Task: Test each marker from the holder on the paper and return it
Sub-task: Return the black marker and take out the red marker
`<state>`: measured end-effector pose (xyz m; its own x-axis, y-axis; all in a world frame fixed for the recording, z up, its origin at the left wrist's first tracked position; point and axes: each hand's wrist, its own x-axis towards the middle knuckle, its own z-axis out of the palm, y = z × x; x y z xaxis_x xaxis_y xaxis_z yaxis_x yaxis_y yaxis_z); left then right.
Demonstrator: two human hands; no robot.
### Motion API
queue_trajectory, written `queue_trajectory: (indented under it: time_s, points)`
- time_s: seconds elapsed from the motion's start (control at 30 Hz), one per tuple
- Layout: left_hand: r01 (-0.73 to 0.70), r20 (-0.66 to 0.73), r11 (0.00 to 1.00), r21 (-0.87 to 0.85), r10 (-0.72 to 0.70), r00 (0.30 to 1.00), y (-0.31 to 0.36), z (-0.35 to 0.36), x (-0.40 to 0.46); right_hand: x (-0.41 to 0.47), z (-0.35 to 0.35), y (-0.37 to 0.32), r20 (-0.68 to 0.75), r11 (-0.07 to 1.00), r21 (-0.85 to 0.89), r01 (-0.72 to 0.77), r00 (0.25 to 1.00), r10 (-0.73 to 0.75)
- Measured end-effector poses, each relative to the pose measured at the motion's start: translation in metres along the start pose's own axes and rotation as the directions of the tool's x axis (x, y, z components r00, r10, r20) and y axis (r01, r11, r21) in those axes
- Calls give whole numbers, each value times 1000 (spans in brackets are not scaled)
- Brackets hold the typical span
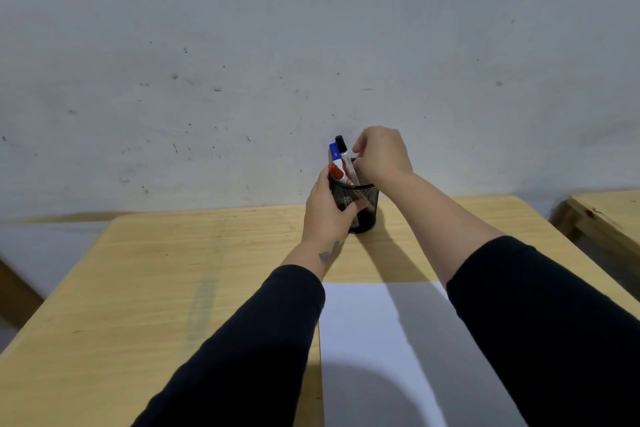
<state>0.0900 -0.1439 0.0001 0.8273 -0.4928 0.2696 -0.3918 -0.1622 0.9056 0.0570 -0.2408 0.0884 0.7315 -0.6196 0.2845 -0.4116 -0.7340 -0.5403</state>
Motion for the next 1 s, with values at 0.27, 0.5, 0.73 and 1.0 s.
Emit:
queue_trajectory:
  time_s: [0.27,0.5,0.73,1.0]
  points:
    - [-17,-11,1000,14,17,1000,2,1,-1,-9,-6,7,260,985,-24,168,953,-157]
    - [10,13,999,33,-11,1000,2,-1,0,-10,-12,8,151,981,76,180,970,-190]
    - [51,74,995,84,-57,996,27,-23,4,-15,-66,-15,-151,905,361,226,972,-183]
    - [-260,-107,965,-44,255,961,83,-78,-17,-62,-60,-2,-74,921,332,202,979,-188]
